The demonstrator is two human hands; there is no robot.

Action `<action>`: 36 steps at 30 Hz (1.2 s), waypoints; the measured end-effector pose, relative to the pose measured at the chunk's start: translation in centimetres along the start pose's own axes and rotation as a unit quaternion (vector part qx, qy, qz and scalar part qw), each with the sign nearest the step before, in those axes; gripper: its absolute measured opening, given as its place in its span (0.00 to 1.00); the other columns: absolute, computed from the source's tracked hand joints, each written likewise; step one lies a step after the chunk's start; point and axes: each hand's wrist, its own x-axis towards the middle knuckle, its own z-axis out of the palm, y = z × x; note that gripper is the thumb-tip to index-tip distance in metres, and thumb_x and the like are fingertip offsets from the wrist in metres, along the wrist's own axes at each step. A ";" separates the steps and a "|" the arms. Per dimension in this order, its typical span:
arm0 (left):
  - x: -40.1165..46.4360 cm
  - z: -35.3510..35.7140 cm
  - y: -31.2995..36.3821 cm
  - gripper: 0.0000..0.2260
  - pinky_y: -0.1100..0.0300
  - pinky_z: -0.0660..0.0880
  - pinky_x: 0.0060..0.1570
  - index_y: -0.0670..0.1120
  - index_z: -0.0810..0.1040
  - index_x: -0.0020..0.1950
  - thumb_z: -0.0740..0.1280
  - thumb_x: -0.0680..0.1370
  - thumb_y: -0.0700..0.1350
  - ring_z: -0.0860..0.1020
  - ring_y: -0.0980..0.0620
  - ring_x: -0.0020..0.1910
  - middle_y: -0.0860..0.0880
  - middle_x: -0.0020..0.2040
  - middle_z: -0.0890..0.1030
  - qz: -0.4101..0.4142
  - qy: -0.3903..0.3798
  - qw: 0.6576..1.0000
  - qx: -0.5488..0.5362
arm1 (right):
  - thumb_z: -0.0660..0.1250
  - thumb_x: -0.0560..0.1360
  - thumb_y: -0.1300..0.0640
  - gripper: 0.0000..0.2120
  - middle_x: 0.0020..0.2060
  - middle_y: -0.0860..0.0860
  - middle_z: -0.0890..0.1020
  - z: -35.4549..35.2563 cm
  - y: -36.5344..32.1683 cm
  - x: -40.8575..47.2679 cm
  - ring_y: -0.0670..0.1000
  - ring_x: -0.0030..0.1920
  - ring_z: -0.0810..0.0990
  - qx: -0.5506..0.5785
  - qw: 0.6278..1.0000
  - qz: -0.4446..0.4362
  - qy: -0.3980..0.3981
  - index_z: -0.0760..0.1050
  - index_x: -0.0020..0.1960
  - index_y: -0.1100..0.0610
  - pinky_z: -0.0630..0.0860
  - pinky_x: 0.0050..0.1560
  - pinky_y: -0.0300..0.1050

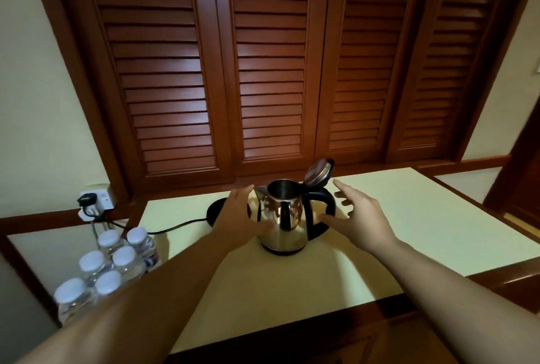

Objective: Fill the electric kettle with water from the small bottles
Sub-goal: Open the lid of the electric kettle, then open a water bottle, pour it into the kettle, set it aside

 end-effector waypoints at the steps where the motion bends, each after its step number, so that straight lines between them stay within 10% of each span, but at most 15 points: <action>1: -1.1 0.1 -0.3 0.42 0.58 0.67 0.68 0.48 0.66 0.80 0.81 0.70 0.56 0.69 0.47 0.75 0.48 0.76 0.70 0.009 0.011 1.000 0.003 | 0.80 0.66 0.41 0.41 0.62 0.46 0.82 0.5 0.1 -0.9 0.50 0.59 0.80 -0.002 1.000 0.000 0.024 0.70 0.76 0.46 0.80 0.59 0.52; 12: -12.8 1.5 -5.2 0.33 0.63 0.69 0.67 0.54 0.69 0.77 0.76 0.74 0.57 0.70 0.53 0.71 0.54 0.74 0.67 0.008 -0.059 0.997 0.042 | 0.76 0.68 0.36 0.34 0.58 0.42 0.80 6.6 -1.9 -9.2 0.44 0.57 0.79 0.038 0.995 -0.002 -0.096 0.74 0.71 0.43 0.79 0.60 0.45; 24: -20.8 -2.4 -5.1 0.28 0.64 0.68 0.70 0.54 0.74 0.73 0.75 0.75 0.58 0.73 0.58 0.68 0.56 0.67 0.76 -0.065 0.078 0.993 0.052 | 0.71 0.70 0.30 0.38 0.72 0.48 0.74 14.4 -4.2 -9.6 0.51 0.72 0.70 0.035 0.963 -0.087 -0.254 0.71 0.75 0.46 0.65 0.73 0.48; 36: -23.9 -5.8 -2.9 0.13 0.60 0.76 0.50 0.52 0.76 0.55 0.75 0.75 0.49 0.78 0.54 0.49 0.54 0.51 0.79 -0.175 0.308 0.932 0.078 | 0.70 0.74 0.37 0.27 0.68 0.48 0.78 14.2 -2.8 -9.9 0.52 0.70 0.71 0.021 0.954 -0.146 -0.262 0.76 0.68 0.50 0.69 0.70 0.54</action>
